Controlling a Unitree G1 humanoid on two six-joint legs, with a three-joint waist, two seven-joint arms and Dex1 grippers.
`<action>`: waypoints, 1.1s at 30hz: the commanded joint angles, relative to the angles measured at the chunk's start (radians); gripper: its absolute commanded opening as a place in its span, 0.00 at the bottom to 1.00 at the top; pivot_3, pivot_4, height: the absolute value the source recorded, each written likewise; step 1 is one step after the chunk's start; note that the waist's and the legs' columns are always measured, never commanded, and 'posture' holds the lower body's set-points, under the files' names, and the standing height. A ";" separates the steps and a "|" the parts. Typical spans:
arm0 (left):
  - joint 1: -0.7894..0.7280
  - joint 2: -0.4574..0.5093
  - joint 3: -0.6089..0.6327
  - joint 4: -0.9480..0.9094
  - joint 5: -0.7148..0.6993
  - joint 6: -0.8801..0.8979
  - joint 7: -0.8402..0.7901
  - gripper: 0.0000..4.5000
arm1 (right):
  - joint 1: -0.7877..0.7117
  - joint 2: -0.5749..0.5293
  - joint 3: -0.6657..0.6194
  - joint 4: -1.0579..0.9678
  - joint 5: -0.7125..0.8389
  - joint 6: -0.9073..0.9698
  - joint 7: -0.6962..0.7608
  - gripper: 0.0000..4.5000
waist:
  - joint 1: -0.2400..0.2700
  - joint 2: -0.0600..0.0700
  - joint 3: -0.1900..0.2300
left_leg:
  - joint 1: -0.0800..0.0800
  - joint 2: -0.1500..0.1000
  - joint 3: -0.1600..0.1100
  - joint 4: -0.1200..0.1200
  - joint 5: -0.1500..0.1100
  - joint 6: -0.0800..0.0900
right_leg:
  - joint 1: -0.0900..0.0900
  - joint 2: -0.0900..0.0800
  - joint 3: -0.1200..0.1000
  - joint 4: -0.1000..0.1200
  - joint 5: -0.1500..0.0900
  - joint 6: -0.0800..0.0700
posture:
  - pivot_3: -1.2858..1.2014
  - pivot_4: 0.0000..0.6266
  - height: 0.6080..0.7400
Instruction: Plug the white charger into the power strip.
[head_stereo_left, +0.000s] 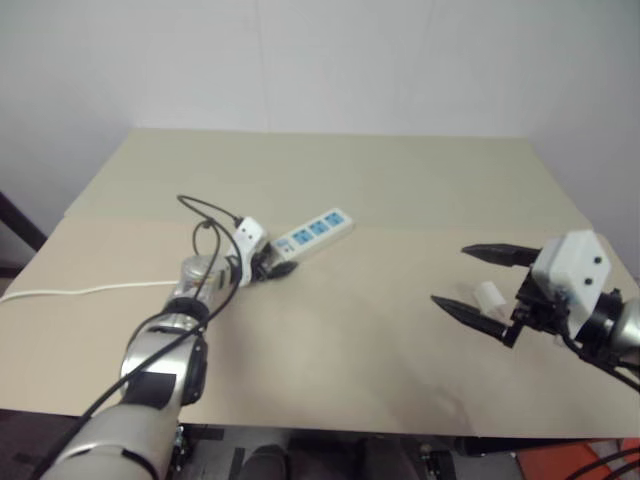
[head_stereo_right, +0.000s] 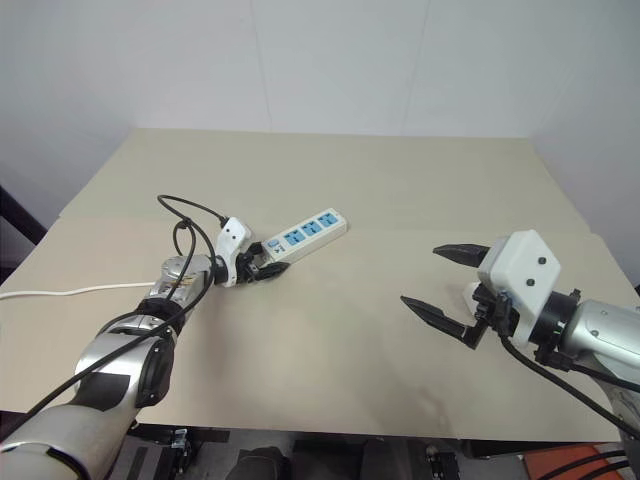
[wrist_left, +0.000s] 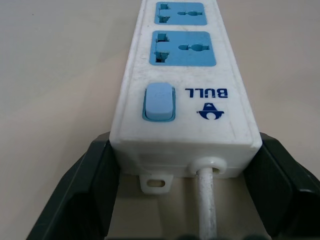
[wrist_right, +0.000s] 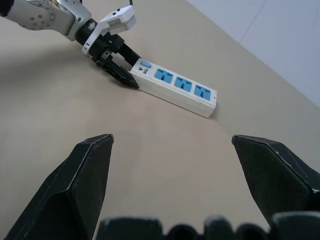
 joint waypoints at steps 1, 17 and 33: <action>-0.014 0.004 -0.015 -0.013 0.011 -0.025 -0.054 0.73 | 0.000 -0.004 -0.030 -0.031 0.009 0.002 -0.018 1.00 | 0.000 0.000 0.000 | 0.000 0.000 0.000 0.000 0.000 0.000 | 0.000 0.000 0.000 0.000 0.000 0.000 | 0.52 0.24 1.00; 0.096 0.034 -0.055 -0.228 -0.055 -0.078 -0.523 0.73 | 0.026 0.005 -0.023 -0.021 0.007 -0.023 -0.019 1.00 | -0.001 0.000 0.000 | -0.004 0.000 0.000 0.001 -0.001 0.001 | -0.002 0.000 -0.001 0.001 0.000 0.000 | 0.52 0.24 1.00; 0.123 0.025 -0.058 -0.249 -0.107 -0.178 -0.558 1.00 | 0.055 0.003 -0.049 -0.035 0.026 -0.013 -0.012 1.00 | -0.004 0.000 0.000 | -0.004 0.000 0.000 0.003 -0.002 0.004 | -0.001 0.000 0.000 0.000 0.000 0.000 | 0.52 0.24 1.00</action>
